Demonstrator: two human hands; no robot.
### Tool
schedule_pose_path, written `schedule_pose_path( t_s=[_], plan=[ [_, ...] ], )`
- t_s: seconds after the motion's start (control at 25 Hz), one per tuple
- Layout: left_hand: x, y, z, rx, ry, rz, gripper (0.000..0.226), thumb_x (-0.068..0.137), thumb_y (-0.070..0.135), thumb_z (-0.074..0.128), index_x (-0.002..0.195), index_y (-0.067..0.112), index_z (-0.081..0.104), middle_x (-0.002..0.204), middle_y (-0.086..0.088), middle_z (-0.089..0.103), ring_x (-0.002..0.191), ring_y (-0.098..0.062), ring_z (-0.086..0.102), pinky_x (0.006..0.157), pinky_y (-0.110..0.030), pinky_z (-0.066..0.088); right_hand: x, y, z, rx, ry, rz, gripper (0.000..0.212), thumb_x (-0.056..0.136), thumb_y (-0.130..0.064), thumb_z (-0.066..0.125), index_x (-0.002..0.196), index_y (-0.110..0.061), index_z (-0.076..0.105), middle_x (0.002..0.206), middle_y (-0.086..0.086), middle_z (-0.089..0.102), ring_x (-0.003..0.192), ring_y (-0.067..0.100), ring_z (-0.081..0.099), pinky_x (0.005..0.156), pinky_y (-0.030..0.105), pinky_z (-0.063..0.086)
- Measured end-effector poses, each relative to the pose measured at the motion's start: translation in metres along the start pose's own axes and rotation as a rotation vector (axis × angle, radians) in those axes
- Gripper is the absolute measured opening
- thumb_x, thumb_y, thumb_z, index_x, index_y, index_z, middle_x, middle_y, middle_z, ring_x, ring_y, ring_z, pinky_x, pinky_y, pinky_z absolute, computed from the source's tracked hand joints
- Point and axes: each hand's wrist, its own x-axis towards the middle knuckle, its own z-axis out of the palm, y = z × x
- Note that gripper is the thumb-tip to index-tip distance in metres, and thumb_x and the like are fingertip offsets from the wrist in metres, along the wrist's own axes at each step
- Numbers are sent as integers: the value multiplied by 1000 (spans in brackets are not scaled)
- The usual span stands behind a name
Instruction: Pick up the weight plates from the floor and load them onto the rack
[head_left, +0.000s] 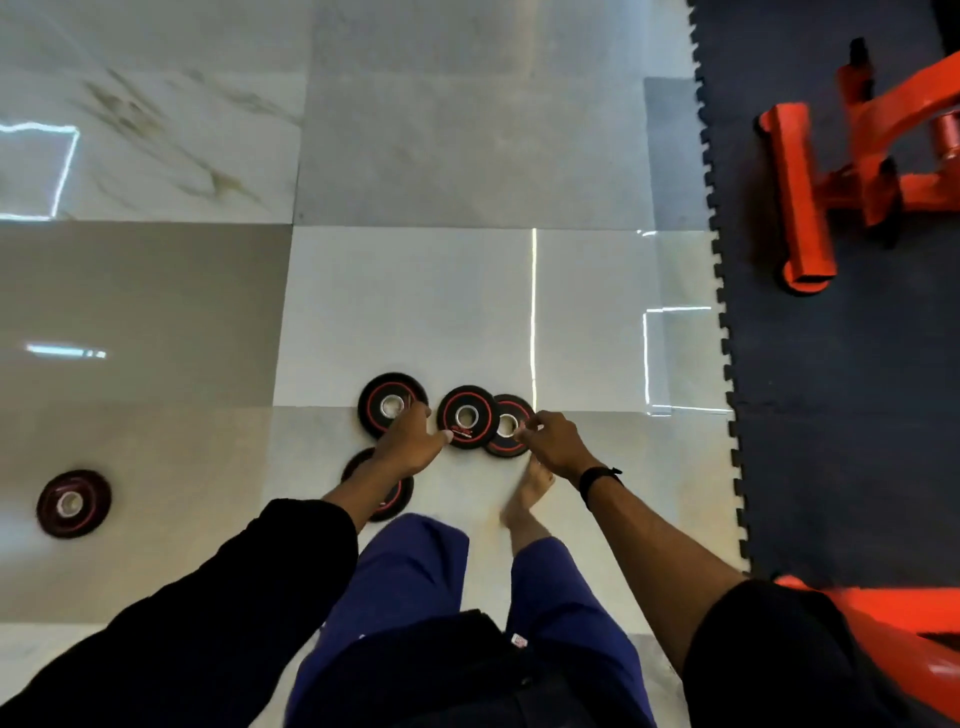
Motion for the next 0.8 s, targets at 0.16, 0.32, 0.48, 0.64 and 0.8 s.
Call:
schedule_pose_path(
  t_s=[0.16, 0.32, 0.48, 0.64, 0.8],
  plan=[
    [63, -1, 11, -76, -7, -83, 49, 91, 32, 63, 131, 9, 48, 130, -10, 57, 120, -27, 56, 98, -43, 48, 66, 9, 12, 32, -66, 29, 43, 87, -22, 69, 126, -7, 55, 119, 6, 62, 101, 13, 54, 83, 25, 39],
    [196, -51, 69, -68, -101, -159, 52, 84, 40, 65, 125, 11, 54, 120, -9, 63, 114, -28, 60, 95, -46, 51, 194, 55, 67, 74, -9, 79, 46, 86, -21, 71, 126, -8, 53, 109, 1, 61, 101, 15, 59, 82, 24, 42],
    [309, -94, 119, 68, -83, -154, 30, 84, 22, 69, 107, 7, 57, 110, -14, 65, 107, -34, 62, 89, -44, 51, 323, 107, 140, -19, 62, 145, 63, 78, -29, 75, 128, -5, 47, 124, 13, 58, 117, 31, 56, 97, 42, 46],
    [432, -146, 191, 208, -93, -51, 65, 86, 24, 69, 140, 7, 36, 143, -13, 42, 133, -30, 43, 104, -43, 41, 441, 175, 221, -191, 92, 262, 97, 77, -44, 75, 148, -6, 22, 152, 28, 25, 140, 44, 28, 111, 52, 31],
    [506, -164, 254, 338, -47, 4, 90, 74, 28, 79, 145, 10, 27, 146, -12, 31, 135, -31, 34, 101, -44, 45, 498, 215, 273, -349, 301, 318, 103, 67, -51, 81, 146, -12, 26, 156, 27, 14, 142, 45, 19, 105, 57, 34]
  ],
)
